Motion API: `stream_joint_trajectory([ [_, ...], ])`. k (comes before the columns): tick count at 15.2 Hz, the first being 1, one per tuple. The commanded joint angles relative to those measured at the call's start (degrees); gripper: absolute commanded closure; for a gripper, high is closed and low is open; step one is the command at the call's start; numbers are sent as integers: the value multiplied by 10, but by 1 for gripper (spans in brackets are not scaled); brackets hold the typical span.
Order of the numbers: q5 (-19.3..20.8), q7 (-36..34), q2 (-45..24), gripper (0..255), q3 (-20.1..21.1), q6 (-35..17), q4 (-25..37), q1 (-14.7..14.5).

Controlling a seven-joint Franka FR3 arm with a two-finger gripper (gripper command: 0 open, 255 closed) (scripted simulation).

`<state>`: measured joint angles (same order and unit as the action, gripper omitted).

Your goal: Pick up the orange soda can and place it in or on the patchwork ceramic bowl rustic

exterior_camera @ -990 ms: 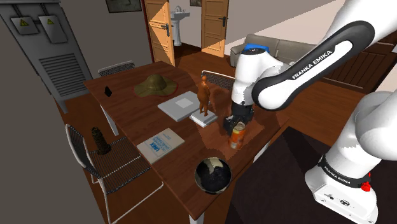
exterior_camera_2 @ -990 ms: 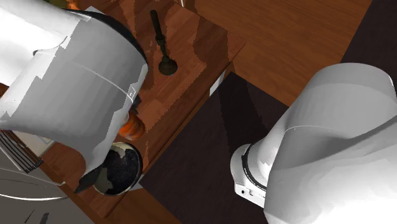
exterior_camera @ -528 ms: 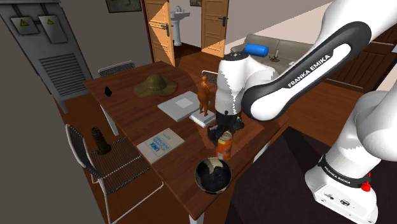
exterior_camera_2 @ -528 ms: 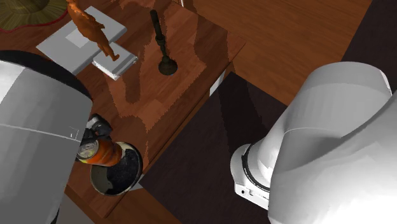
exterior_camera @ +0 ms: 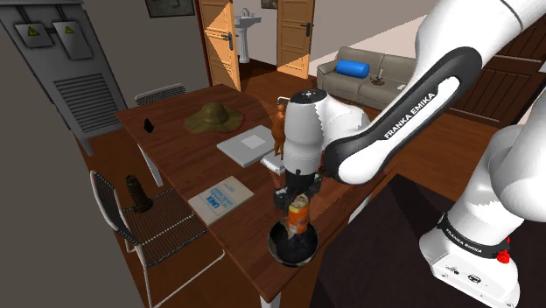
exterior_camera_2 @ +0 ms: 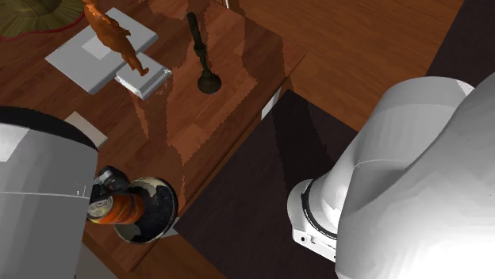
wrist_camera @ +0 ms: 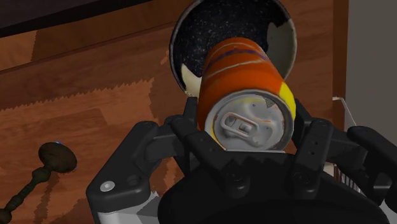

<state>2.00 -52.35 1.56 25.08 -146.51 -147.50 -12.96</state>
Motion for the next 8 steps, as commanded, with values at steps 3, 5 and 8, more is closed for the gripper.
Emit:
stream_joint_trajectory([
  [3, 32, -24, -35, 255, -2, -35, -3, 2],
  [5, 50, -37, -53, 255, -5, -51, -4, 2],
  [8, 80, -59, -80, 255, -12, -75, -3, 0],
])
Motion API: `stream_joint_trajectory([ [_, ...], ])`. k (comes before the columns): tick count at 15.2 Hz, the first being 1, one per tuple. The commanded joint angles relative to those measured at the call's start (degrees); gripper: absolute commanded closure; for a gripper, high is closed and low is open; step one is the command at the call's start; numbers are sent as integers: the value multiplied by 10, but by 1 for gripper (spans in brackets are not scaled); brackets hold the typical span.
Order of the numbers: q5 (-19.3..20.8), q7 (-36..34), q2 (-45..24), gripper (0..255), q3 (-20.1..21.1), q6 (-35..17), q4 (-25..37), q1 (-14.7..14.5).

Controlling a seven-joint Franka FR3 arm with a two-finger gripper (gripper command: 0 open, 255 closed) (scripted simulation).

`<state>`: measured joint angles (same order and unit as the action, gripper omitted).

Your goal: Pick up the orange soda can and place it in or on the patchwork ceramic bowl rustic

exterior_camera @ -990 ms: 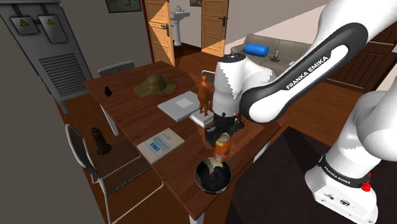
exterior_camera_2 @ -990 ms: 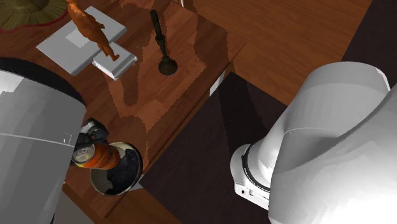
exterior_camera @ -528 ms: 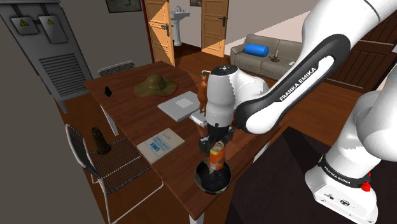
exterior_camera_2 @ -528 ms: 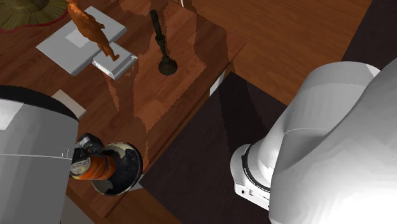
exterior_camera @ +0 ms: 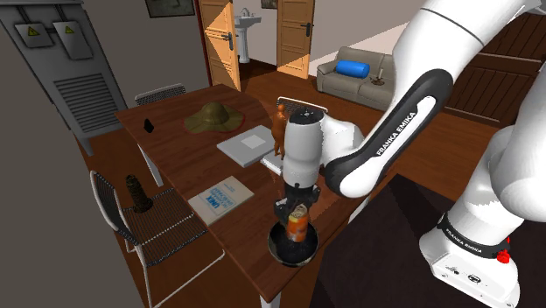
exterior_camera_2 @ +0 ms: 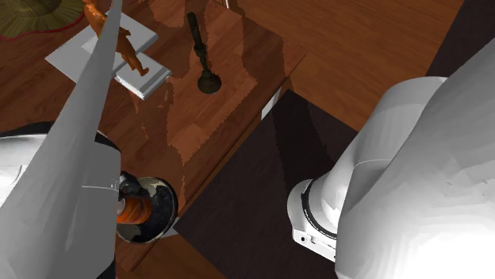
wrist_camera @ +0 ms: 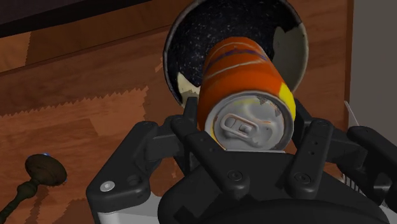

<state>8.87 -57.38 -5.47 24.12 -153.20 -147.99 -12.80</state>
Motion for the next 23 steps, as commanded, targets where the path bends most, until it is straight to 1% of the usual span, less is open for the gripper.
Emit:
stream_joint_trajectory([
  [1, 22, -17, -19, 255, -6, -15, 2, -3],
  [3, 51, -38, -44, 255, -17, -34, 4, -8],
  [11, 50, -38, -44, 255, -18, -34, 4, -9],
  [12, 50, -38, -44, 0, -18, -34, 4, -9],
  [17, 50, -38, -44, 0, -18, -35, 4, -9],
  [19, -3, 0, 3, 0, 6, 3, 1, 3],
  [21, -45, 30, 44, 0, 16, 39, 1, 6],
  [23, -45, 30, 44, 0, 15, 39, 1, 4],
])
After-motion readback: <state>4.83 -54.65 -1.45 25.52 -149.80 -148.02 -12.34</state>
